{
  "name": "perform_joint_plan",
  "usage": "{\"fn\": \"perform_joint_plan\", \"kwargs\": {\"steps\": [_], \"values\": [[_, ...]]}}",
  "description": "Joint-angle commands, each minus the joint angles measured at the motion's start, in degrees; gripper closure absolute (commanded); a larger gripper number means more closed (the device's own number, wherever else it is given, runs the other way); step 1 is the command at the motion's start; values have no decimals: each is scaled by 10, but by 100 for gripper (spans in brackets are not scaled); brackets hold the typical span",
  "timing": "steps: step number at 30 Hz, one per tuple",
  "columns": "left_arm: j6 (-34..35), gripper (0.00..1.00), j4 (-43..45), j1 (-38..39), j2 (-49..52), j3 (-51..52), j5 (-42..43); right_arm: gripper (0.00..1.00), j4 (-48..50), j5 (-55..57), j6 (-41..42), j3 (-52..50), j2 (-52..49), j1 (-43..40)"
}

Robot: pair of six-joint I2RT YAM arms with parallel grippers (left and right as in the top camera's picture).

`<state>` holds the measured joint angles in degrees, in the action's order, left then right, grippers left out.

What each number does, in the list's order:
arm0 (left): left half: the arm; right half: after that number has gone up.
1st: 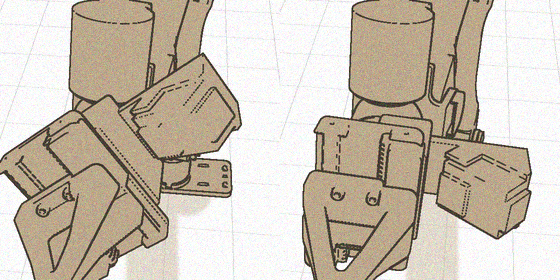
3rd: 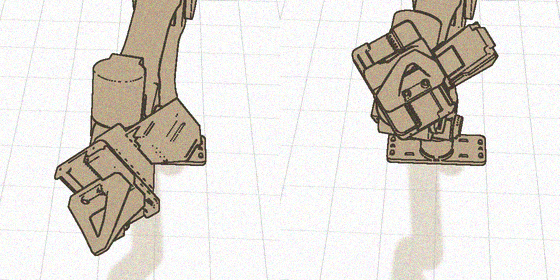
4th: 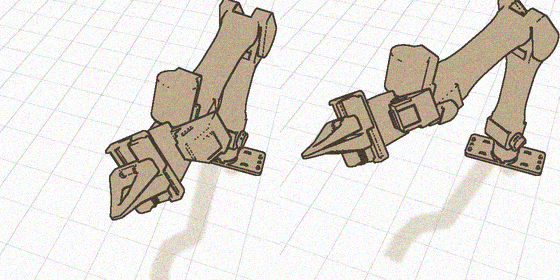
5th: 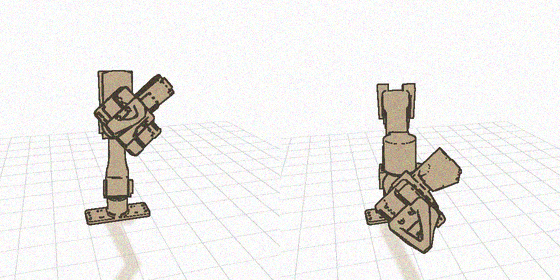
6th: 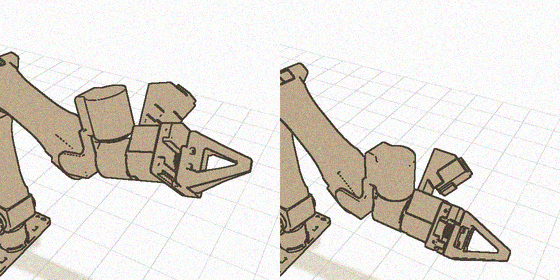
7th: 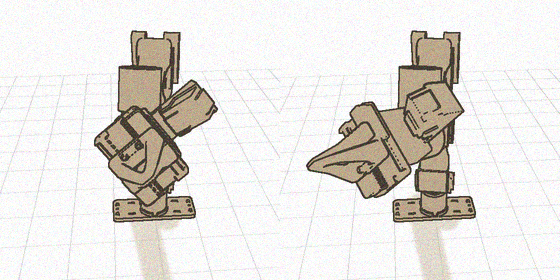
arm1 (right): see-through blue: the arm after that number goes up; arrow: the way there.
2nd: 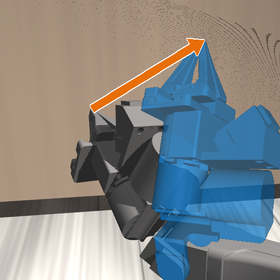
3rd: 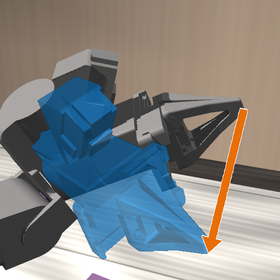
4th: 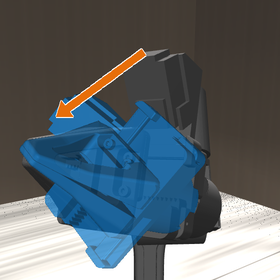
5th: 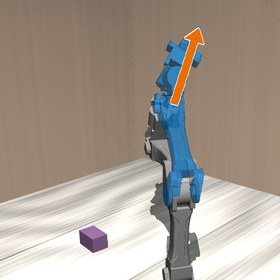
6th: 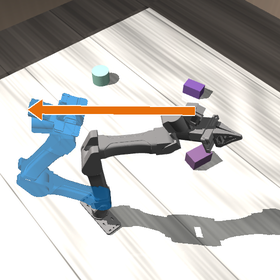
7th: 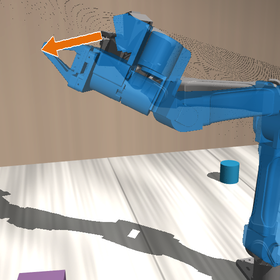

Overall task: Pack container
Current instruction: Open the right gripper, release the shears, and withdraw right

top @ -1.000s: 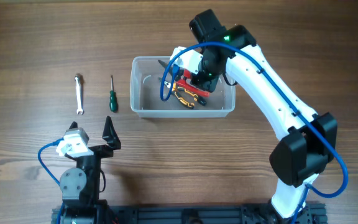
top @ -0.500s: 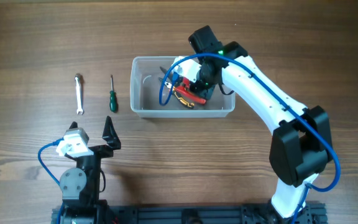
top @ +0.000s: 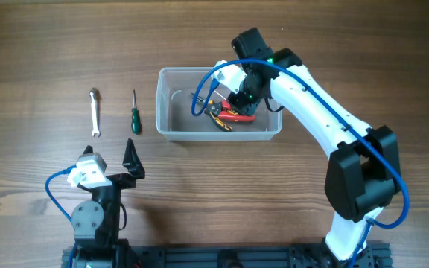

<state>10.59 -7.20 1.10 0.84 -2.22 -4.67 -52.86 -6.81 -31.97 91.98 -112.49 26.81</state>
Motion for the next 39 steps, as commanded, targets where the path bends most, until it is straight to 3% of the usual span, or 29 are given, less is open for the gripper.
{"fn": "perform_joint_plan", "kwargs": {"steps": [1,3,10,16,25,31,39], "values": [[3,0,3,-4,-4,4,3,24,-11,61,97,86,11,-3],[3,0,3,-4,-4,4,3,0,-43,89,130,155,13,-10],[3,0,3,-4,-4,4,3,0,-151,168,201,303,59,-80],[3,0,3,-4,-4,4,3,0,-222,184,273,304,148,-198],[3,0,3,-4,-4,4,3,0,-308,136,278,282,223,-388],[3,0,3,-4,-4,4,3,0,-219,67,274,170,236,-469],[3,0,3,-4,-4,4,3,0,-65,67,318,7,236,-498]]}}
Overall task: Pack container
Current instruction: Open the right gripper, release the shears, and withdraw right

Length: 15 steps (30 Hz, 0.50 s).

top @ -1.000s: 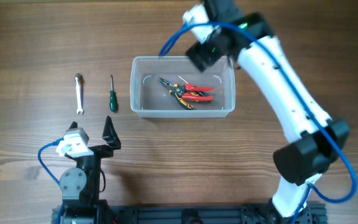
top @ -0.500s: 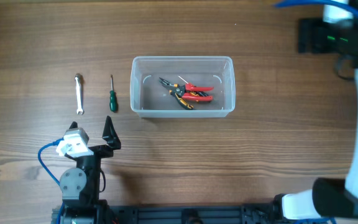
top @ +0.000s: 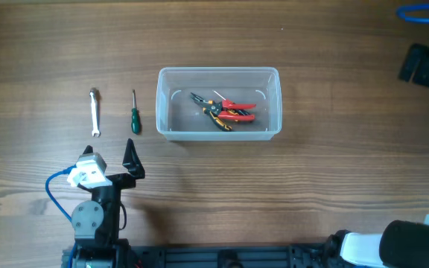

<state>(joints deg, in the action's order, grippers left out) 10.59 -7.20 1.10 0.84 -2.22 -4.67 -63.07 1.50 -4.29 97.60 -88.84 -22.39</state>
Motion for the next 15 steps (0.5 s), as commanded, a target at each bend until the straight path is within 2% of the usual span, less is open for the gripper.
{"fn": "perform_joint_plan", "kwargs": {"steps": [1,6,15], "values": [[3,0,3,-4,-4,4,3,0,50,-16,45,-62,-1,-6],[3,0,3,-4,-4,4,3,0,125,-16,49,-155,-1,-6],[3,0,2,-4,-4,4,48,0,130,-16,49,-215,-1,-6]]}}
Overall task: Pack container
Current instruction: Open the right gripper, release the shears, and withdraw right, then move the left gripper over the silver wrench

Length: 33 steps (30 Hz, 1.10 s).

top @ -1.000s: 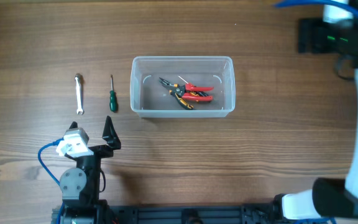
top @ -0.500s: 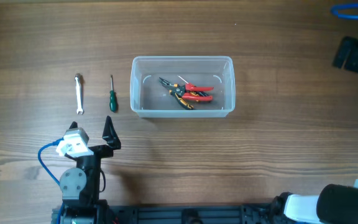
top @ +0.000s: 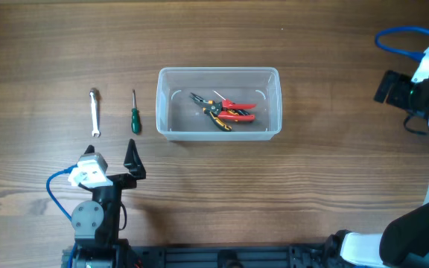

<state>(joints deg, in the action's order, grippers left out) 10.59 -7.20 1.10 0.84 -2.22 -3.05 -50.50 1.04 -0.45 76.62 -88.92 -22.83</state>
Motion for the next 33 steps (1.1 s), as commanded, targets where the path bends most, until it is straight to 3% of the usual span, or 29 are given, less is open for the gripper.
{"fn": "perform_joint_plan", "kwargs": {"steps": [1,6,12,19,25,28,31,33], "values": [[3,0,5,-4,-4,4,36,0,4,-11,10,-5,0,-2],[-20,0,40,-5,-3,-23,33,0,4,-11,10,-5,0,-2],[-75,0,-60,-42,69,-154,-7,0,4,-11,10,-5,0,-2],[-110,0,-248,-145,376,-412,43,0,4,-11,10,-5,0,-2],[-193,0,-480,-252,683,-721,209,0,4,-11,10,-5,0,-2],[-193,0,-527,-261,790,-814,210,0,4,-11,10,-5,0,-2],[-250,0,-536,-255,866,-854,198,0,4,-11,10,-5,0,-2],[-250,0,-535,-246,906,-864,167,0,4,-11,10,-5,0,-2]]}}
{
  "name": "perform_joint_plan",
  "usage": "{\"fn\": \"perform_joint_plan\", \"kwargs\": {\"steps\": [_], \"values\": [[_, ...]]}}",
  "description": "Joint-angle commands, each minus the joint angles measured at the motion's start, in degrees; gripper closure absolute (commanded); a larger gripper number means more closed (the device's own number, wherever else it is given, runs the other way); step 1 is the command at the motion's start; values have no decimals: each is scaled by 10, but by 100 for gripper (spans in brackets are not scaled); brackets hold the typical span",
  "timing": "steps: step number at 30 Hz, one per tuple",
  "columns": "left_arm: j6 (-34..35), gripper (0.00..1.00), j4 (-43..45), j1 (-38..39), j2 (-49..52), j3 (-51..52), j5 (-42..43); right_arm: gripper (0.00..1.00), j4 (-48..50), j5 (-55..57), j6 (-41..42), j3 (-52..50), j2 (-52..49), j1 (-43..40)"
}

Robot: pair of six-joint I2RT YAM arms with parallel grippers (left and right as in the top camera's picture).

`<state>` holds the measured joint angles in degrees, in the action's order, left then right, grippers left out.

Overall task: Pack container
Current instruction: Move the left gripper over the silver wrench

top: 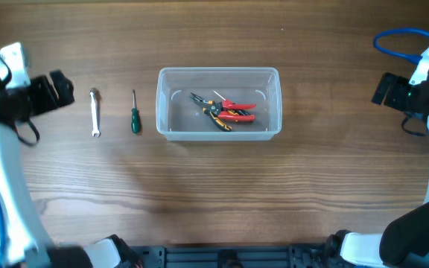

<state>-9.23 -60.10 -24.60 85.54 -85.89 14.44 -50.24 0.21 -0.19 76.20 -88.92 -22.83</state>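
A clear plastic container (219, 71) stands mid-table. Inside it lie red-handled pliers (235, 110) and a second pair with yellow-and-black handles (219, 120). To its left on the wood lie a green-handled screwdriver (134, 113) and a silver wrench (94, 112). My left gripper (64, 89) hovers just left of the wrench, pointing right; whether its fingers are open cannot be made out. My right gripper (382, 88) is far to the right of the container, pointing left, and its fingers are likewise unclear.
The wooden table (214, 193) carries nothing else. The left arm runs along the left edge and the right arm along the right edge. A black rail (229, 257) borders the front.
My left arm has left its folded rest pose at the front left and now reaches up the left edge, with its gripper beside the wrench. The right arm has barely shifted.
First my right gripper was inside the container over the pliers while the left arm rested folded. Then the right arm was withdrawn to the far right, the pliers lying in the container. It stayed there, and now the left gripper is next to the wrench.
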Motion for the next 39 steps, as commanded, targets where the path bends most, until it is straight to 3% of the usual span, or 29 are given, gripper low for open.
{"fn": "perform_joint_plan", "kwargs": {"steps": [1,7,11,14,25,39], "values": [[-52,0,-5,16,76,-28,-19,0,1,-3,7,-1,0,-2],[-59,0,27,46,149,-27,-20,0,1,-3,8,-1,0,-2],[-130,0,51,58,185,-27,-28,0,1,-3,7,-1,0,-2],[-95,0,62,65,223,-27,-87,0,1,-3,7,-1,0,-2],[-51,0,86,108,282,-27,-172,0,1,-3,8,-1,0,-2],[7,0,85,121,292,-27,-205,0,1,-3,7,-1,0,-2]]}}
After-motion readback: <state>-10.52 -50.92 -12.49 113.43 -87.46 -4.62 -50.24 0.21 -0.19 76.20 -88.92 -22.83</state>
